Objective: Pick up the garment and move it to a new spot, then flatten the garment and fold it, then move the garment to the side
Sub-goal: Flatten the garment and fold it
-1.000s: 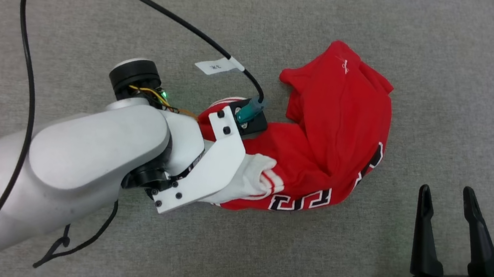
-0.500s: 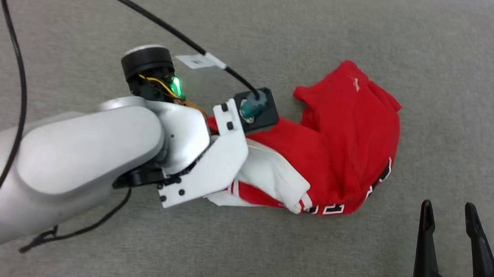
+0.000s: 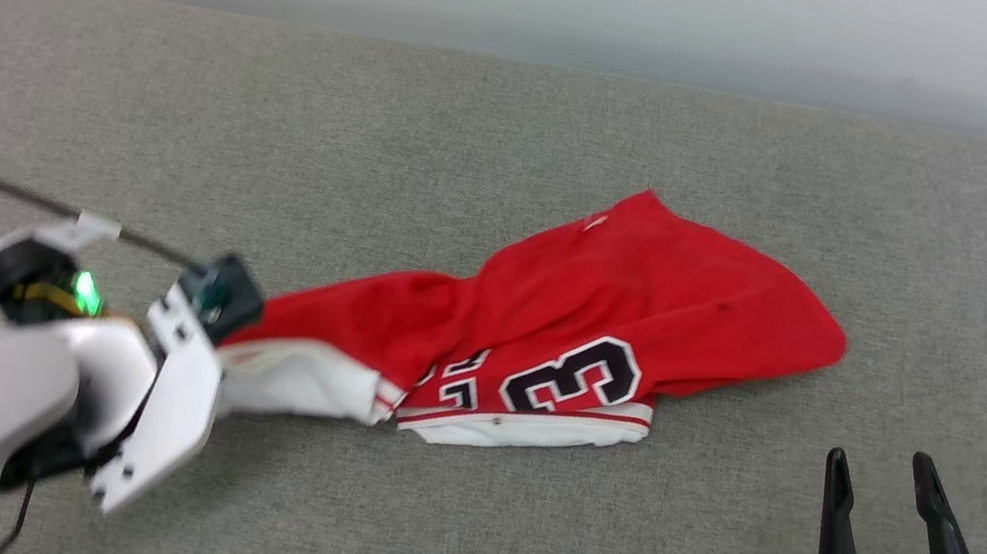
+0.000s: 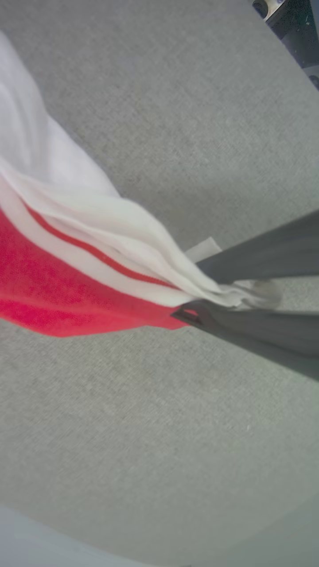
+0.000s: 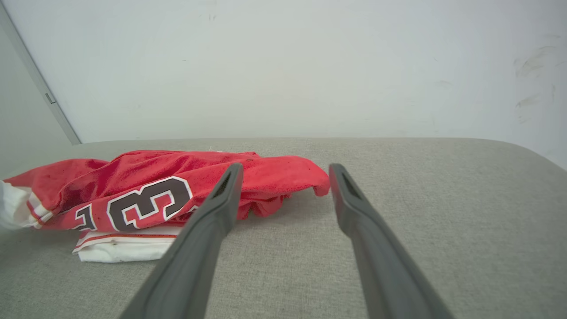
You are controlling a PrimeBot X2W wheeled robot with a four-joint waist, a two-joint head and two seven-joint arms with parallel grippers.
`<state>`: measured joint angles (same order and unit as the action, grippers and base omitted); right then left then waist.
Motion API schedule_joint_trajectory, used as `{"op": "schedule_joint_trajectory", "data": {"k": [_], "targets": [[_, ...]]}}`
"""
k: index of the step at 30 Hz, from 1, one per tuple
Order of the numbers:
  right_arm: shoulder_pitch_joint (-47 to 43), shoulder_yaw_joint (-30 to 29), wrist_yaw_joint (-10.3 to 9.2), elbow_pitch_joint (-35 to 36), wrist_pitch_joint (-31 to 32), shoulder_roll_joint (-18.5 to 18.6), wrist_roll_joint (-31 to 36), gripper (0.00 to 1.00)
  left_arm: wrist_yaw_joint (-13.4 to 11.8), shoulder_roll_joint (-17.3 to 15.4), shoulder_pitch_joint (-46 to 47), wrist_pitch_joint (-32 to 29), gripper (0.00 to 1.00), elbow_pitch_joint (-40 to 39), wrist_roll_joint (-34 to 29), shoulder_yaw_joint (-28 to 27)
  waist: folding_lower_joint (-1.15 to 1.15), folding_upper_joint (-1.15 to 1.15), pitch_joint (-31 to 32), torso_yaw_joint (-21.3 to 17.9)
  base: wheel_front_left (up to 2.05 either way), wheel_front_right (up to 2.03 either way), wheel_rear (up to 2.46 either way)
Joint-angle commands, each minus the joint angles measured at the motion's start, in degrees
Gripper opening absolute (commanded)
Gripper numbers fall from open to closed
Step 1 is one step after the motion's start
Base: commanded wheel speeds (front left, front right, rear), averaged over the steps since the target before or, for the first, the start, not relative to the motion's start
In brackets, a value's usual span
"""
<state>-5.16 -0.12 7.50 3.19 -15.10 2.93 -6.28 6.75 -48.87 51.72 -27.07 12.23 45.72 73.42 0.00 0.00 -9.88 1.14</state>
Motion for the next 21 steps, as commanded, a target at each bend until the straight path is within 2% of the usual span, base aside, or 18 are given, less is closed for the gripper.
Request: {"op": "schedule_joint_trajectory", "data": {"k": [1, 7, 8, 9, 10, 13, 15, 19, 21], "targets": [[-0.9, 0.1, -0.02, 0.0, -0.1, -0.1, 0.5, 1.0, -0.6, 0.0, -3.5, 1.2, 0.0, 1.0, 1.2, 0.0, 0.0, 0.0, 0.3, 0.2, 0.0, 0.0, 0.0], [-1.3, 0.2, -0.02, 0.0, -0.1, -0.1, 0.7, 1.0, -2.3, 1.3, -14.0, 5.5, 0.0, 5.1, 5.3, 0.4, 0.0, 0.0, 0.1, 0.0, 0.0, 0.0, 0.0], [-1.4, 0.2, -0.02, -0.1, -0.1, -0.1, 0.8, 1.0, -2.7, 1.9, -15.3, 6.1, 0.04, 5.5, 5.8, 0.5, 0.0, 0.0, 0.2, 0.0, 0.0, 0.0, 0.0], [-1.5, 0.1, -0.02, -0.2, -0.1, -0.1, 0.8, 1.0, -3.1, 2.3, -15.9, 7.0, 0.47, 5.7, 6.0, 0.3, 0.0, 0.0, 0.4, 0.0, 0.0, 0.0, 0.0], [-1.7, 0.1, -0.02, -0.3, -0.1, -0.1, 0.9, 1.0, -3.7, 2.7, -15.9, 8.6, 1.0, 5.8, 5.6, -0.2, 0.0, 0.0, 0.7, 0.1, 0.0, 0.0, 0.0], [-1.9, -0.7, -0.02, -0.4, -0.1, -0.1, 1.2, 1.0, -5.6, 2.7, -15.1, 14.4, 1.0, 4.8, 5.0, -2.9, 0.0, 0.0, 2.1, 0.2, 0.0, 0.0, 0.0], [-1.8, -1.0, -0.02, -0.1, -0.1, -0.1, 1.9, 1.0, -8.0, 2.1, -14.7, 18.9, 1.0, 3.4, 4.2, -4.9, 0.0, 0.0, 3.3, 0.3, 0.0, 0.0, 0.0], [-0.2, -2.7, -0.02, 1.3, -0.1, -0.1, 4.3, 1.0, -14.0, 1.0, -16.1, 27.4, 1.0, -1.8, 2.0, -8.0, 0.0, 0.0, 5.5, 0.8, 0.0, 0.0, 0.0], [1.5, -3.6, -0.02, 2.5, -0.1, -0.1, 5.7, 1.0, -18.1, 0.3, -17.4, 31.4, 1.0, -4.9, 1.3, -9.8, 0.0, 0.0, 6.3, 1.0, 0.0, 0.0, 0.0]]}}
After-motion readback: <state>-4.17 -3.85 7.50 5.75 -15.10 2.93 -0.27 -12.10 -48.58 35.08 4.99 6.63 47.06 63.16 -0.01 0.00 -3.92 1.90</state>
